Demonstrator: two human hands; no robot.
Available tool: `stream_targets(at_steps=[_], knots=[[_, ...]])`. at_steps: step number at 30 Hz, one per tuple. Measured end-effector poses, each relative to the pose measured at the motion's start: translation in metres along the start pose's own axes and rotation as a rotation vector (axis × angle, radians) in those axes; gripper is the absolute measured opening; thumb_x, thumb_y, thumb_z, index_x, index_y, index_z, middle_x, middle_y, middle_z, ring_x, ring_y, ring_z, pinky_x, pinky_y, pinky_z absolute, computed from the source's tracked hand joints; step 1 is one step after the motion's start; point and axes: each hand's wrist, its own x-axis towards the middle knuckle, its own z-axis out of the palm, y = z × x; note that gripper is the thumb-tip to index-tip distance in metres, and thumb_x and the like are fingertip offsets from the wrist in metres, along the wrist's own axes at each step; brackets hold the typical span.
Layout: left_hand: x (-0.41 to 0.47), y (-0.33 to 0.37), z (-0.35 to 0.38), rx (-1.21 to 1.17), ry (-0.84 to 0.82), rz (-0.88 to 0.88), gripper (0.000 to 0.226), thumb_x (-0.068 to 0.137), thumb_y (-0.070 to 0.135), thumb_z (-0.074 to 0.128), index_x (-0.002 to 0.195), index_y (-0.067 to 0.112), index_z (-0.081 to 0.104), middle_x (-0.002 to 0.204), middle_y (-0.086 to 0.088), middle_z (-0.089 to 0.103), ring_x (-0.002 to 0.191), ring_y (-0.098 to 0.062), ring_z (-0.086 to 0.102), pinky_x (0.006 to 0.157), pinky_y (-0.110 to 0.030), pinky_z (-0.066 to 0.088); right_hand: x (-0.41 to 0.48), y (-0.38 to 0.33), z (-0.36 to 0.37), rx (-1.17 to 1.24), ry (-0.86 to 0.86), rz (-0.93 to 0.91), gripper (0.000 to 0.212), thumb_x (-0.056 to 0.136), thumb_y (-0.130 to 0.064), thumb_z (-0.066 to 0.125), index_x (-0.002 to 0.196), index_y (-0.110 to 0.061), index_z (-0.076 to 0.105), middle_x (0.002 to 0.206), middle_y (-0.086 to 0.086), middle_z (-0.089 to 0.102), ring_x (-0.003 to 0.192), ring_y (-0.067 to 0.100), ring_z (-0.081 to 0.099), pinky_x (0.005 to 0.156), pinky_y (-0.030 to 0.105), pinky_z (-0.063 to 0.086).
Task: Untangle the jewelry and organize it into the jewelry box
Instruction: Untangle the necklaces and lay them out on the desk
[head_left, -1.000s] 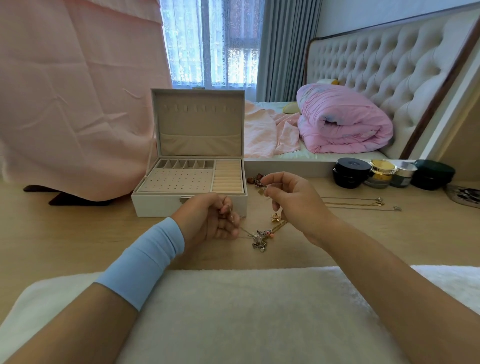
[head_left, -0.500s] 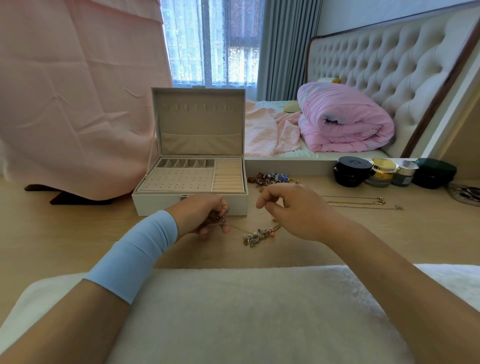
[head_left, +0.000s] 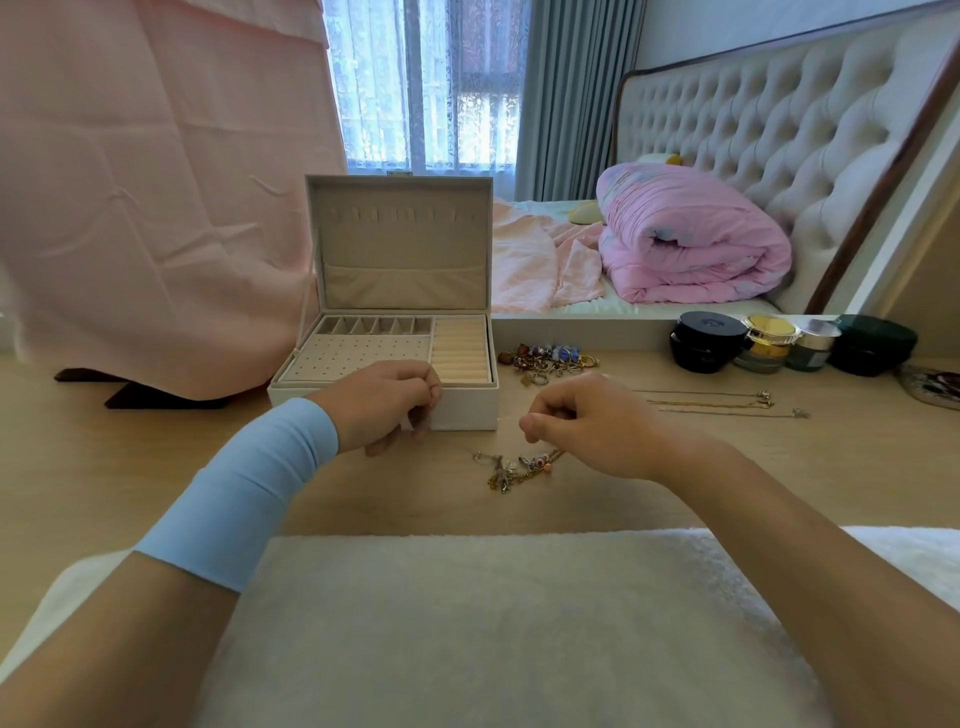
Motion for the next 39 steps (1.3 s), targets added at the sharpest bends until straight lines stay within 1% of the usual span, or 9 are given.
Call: stream_targets(at_steps=[3, 7, 12, 14, 18, 23, 29, 33, 39], knots=[[-0.001, 0.002, -0.003, 0.016, -0.004, 0.016, 0.022, 0.093, 0.003, 0.035, 0.081, 0.012, 0.051, 0.062, -0.006, 0.059, 0.041, -0.018, 0.033, 0.041, -0.023, 0.029, -0.001, -0.003, 0.000, -0.003, 0.066, 0.035, 0.041, 0.098, -0.044, 0.058, 0.066, -0.018, 0.054, 0.063, -0.003, 0.054, 0.059, 0.010, 0.049, 0.066, 0.031, 0.047], [-0.001, 0.008, 0.002, -0.018, -0.016, 0.053, 0.024, 0.094, 0.004, 0.037, 0.078, 0.010, 0.053, 0.051, -0.006, 0.052, 0.044, -0.016, 0.037, 0.046, -0.025, 0.034, -0.003, -0.011, -0.002, -0.029, 0.219, 0.036, 0.039, 0.099, -0.045, 0.055, 0.067, -0.023, 0.054, 0.058, -0.013, 0.052, 0.058, 0.005, 0.048, 0.064, 0.033, 0.045], [-0.005, 0.014, 0.004, -0.361, -0.052, 0.124, 0.012, 0.078, 0.012, 0.042, 0.074, 0.005, 0.051, 0.043, -0.003, 0.036, 0.046, -0.024, 0.041, 0.075, -0.042, 0.055, -0.001, -0.016, -0.010, 0.339, 0.259, 0.079, 0.035, 0.101, -0.032, 0.057, 0.076, -0.009, 0.061, 0.052, -0.008, 0.044, 0.045, 0.007, 0.038, 0.054, 0.026, 0.036], [-0.008, 0.016, 0.006, -0.472, -0.065, 0.094, 0.016, 0.089, 0.005, 0.038, 0.078, 0.005, 0.050, 0.047, -0.007, 0.036, 0.043, -0.023, 0.040, 0.068, -0.045, 0.058, -0.003, -0.020, -0.014, 0.427, 0.234, 0.093, 0.032, 0.102, -0.030, 0.055, 0.078, -0.010, 0.062, 0.050, -0.007, 0.043, 0.043, 0.009, 0.034, 0.046, 0.023, 0.032], [-0.016, 0.020, 0.009, -0.391, -0.039, 0.073, 0.025, 0.094, 0.001, 0.032, 0.079, 0.009, 0.051, 0.059, -0.009, 0.044, 0.043, -0.019, 0.036, 0.043, -0.026, 0.043, -0.011, -0.031, -0.024, 0.498, 0.116, 0.071, 0.029, 0.105, -0.024, 0.052, 0.089, -0.003, 0.064, 0.054, -0.002, 0.043, 0.042, 0.008, 0.030, 0.039, 0.016, 0.027], [-0.034, 0.022, 0.007, -0.257, -0.103, 0.042, 0.023, 0.094, 0.001, 0.036, 0.081, 0.011, 0.054, 0.076, -0.009, 0.061, 0.049, -0.022, 0.047, 0.043, -0.023, 0.039, -0.025, -0.044, -0.031, 0.464, -0.014, 0.048, 0.026, 0.106, -0.021, 0.049, 0.095, -0.006, 0.067, 0.056, 0.001, 0.046, 0.043, 0.011, 0.029, 0.039, 0.020, 0.026], [-0.082, 0.019, 0.005, -0.087, -0.308, 0.019, 0.013, 0.077, 0.015, 0.050, 0.076, 0.012, 0.062, 0.083, -0.008, 0.071, 0.077, -0.024, 0.067, 0.074, -0.031, 0.054, -0.064, -0.068, -0.034, 0.315, -0.382, -0.005, 0.021, 0.103, -0.018, 0.055, 0.091, -0.012, 0.070, 0.062, 0.000, 0.058, 0.049, 0.016, 0.050, 0.054, 0.026, 0.044], [-0.119, 0.014, 0.007, 0.344, -0.359, 0.046, 0.018, 0.077, 0.031, 0.055, 0.076, 0.039, 0.071, 0.096, 0.014, 0.074, 0.094, -0.008, 0.067, 0.095, -0.034, 0.050, -0.094, -0.087, -0.025, 0.190, -0.683, 0.032, 0.012, 0.099, -0.022, 0.062, 0.098, -0.023, 0.074, 0.079, 0.000, 0.070, 0.070, 0.018, 0.064, 0.076, 0.032, 0.059], [-0.156, 0.019, 0.019, 0.605, -0.418, -0.017, 0.018, 0.075, 0.056, 0.054, 0.085, 0.053, 0.069, 0.106, 0.031, 0.064, 0.103, 0.002, 0.059, 0.099, -0.031, 0.046, -0.116, -0.100, -0.018, 0.018, -0.864, 0.025, 0.027, 0.096, -0.028, 0.067, 0.122, -0.033, 0.072, 0.114, -0.013, 0.074, 0.104, 0.003, 0.068, 0.099, 0.020, 0.050]])
